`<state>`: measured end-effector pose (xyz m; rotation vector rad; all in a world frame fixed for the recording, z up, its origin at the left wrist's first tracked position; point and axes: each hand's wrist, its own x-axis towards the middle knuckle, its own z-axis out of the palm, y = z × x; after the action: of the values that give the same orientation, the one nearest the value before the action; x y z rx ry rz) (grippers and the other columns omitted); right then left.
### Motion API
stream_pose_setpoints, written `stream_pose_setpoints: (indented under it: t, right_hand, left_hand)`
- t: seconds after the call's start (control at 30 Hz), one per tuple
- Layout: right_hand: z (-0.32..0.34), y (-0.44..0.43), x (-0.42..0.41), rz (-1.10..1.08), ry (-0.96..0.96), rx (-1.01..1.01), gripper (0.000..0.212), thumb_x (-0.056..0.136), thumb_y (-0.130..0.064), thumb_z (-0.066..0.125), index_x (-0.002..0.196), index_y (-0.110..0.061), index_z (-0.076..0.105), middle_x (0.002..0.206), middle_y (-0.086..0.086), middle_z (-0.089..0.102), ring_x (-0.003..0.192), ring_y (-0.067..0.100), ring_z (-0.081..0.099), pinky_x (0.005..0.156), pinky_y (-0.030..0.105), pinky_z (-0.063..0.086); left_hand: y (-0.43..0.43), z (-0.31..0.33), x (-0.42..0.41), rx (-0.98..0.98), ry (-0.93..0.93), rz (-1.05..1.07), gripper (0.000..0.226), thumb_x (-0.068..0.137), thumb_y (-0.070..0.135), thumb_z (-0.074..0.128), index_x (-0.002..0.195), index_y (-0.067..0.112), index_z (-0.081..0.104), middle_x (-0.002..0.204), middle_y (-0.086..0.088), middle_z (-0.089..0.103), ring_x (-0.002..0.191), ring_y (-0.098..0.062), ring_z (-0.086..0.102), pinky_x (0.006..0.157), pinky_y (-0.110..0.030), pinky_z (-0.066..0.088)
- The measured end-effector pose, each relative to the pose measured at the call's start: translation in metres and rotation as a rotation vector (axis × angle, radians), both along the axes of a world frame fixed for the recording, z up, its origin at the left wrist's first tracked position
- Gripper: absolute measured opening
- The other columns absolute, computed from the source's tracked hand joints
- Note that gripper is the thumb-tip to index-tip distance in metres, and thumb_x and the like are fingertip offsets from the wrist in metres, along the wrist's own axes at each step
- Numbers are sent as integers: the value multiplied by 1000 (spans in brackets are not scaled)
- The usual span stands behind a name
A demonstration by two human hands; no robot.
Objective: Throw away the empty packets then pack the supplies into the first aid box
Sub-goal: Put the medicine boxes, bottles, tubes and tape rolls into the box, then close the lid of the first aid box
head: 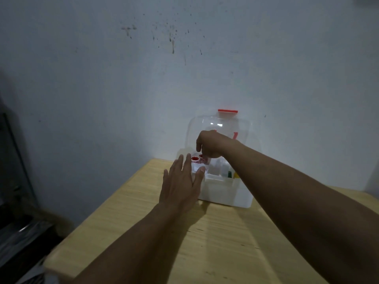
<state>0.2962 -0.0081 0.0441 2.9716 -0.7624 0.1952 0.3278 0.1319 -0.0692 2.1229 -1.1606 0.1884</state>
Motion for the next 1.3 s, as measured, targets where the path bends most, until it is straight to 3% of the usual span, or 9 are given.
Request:
stream_pose_setpoints:
  t: [0.27, 0.43, 0.53, 0.67, 0.87, 1.03, 1.17, 1.3]
  right_hand:
    - [17, -5, -21, -25, -199, -19, 23, 89, -7, 59, 110, -6, 70, 108, 12, 71, 94, 27, 68, 87, 38, 58]
    - [52, -15, -64, -101, -416, -243, 28, 89, -17, 52, 111, -10, 67, 109, 11, 68, 97, 29, 64, 82, 42, 55]
    - [61, -27, -90, -178, -453, -321, 35, 91, -20, 51, 123, -7, 58, 120, 15, 60, 109, 33, 56, 84, 44, 51]
    - [58, -42, -110, -289, -402, -208, 44, 98, -29, 44, 135, -5, 47, 133, 18, 54, 123, 36, 49, 94, 46, 46]
    - [47, -49, -121, -278, -389, -26, 49, 102, -31, 41, 143, -3, 40, 141, 21, 48, 129, 38, 48, 104, 44, 41]
    - [49, -36, -125, -264, -465, -12, 50, 103, -37, 42, 141, -6, 46, 139, 20, 43, 117, 39, 57, 97, 43, 45]
    - [46, -22, -137, -252, -532, 41, 46, 102, -39, 43, 137, -10, 49, 136, 17, 44, 105, 37, 62, 91, 41, 48]
    - [39, -4, -158, -217, -542, 87, 39, 97, -38, 49, 128, -14, 49, 127, 11, 55, 109, 29, 57, 87, 38, 45]
  left_hand:
    - [4, 20, 0, 0, -27, -28, 78, 86, 69, 5, 153, 30, 17, 163, 1, 15, 150, -20, 10, 120, -53, 7]
    - [-23, 59, 20, -21, -88, -28, 66, 97, 58, 13, 153, 24, 20, 162, -5, 20, 149, -24, 15, 119, -52, 13]
    - [-43, 82, 28, -13, -140, -44, 61, 100, 50, 22, 154, 23, 18, 162, -6, 18, 149, -26, 15, 118, -51, 18]
    - [-66, 102, 37, 0, -227, -72, 58, 101, 40, 30, 154, 21, 16, 162, -9, 14, 148, -29, 16, 117, -51, 21]
    - [-82, 116, 41, 11, -209, -99, 61, 100, 39, 34, 155, 23, 10, 162, -10, 15, 146, -34, 20, 115, -57, 23]
    - [-72, 129, 33, -56, -216, -25, 61, 98, 49, 36, 152, 22, 27, 149, -14, 30, 133, -34, 37, 104, -52, 40]
    - [-54, 125, 25, -196, -250, 1, 49, 97, 51, 36, 133, 22, 51, 137, -13, 44, 121, -30, 48, 94, -47, 48]
    - [-34, 110, 13, -297, -211, -91, 35, 99, 44, 34, 118, 19, 51, 124, -8, 58, 104, -23, 57, 82, -38, 51]
